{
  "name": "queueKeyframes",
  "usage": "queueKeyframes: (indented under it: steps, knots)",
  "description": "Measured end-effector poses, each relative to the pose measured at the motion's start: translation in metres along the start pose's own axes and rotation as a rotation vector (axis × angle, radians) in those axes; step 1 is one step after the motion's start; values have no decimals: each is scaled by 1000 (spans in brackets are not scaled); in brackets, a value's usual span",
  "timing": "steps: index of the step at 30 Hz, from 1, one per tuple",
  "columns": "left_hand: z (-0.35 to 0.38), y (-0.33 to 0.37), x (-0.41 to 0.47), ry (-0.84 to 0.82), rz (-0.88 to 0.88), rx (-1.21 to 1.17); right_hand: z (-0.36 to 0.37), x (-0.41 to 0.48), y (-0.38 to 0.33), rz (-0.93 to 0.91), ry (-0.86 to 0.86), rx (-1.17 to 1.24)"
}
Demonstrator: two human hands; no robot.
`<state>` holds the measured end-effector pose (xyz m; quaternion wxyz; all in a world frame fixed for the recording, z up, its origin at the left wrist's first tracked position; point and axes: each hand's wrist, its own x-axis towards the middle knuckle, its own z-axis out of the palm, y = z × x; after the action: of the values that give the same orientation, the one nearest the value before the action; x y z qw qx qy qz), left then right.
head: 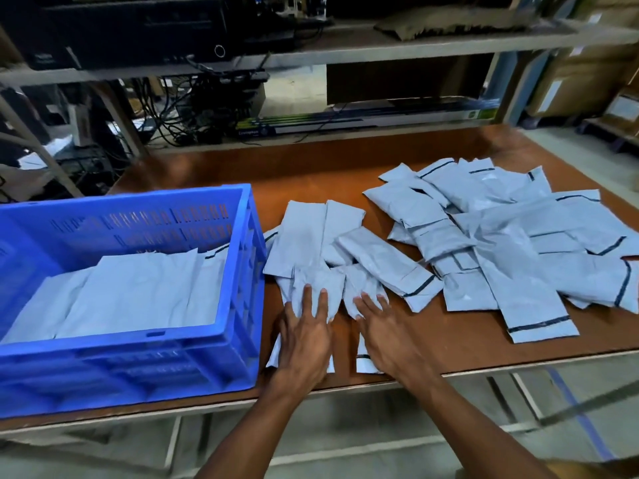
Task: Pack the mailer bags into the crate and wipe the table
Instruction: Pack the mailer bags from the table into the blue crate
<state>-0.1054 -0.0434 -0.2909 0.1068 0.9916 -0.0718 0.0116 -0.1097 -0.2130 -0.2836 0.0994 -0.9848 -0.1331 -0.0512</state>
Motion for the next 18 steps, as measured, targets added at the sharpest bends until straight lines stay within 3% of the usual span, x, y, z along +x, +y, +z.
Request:
queueKeyframes:
  steps: [3,5,8,10,15,18]
  knots:
    - [-46,19,-11,62,99,-41,-21,-6,-11,103,96,372]
    - [-97,27,-22,191,85,-170,-48,-3,-25,168,166,581]
    - [-183,21,-32,463,194,-301,-110,13,-56,122,324,726]
    - [-229,-4,-29,648,267,-228,-143,30,-77,58,426,727]
    - [-275,-123,-5,539,-23,-70,-182,74,-157,-136,426,660]
    - [-279,-198,-12,493,-47,-14,-178,103,-218,-232,366,542]
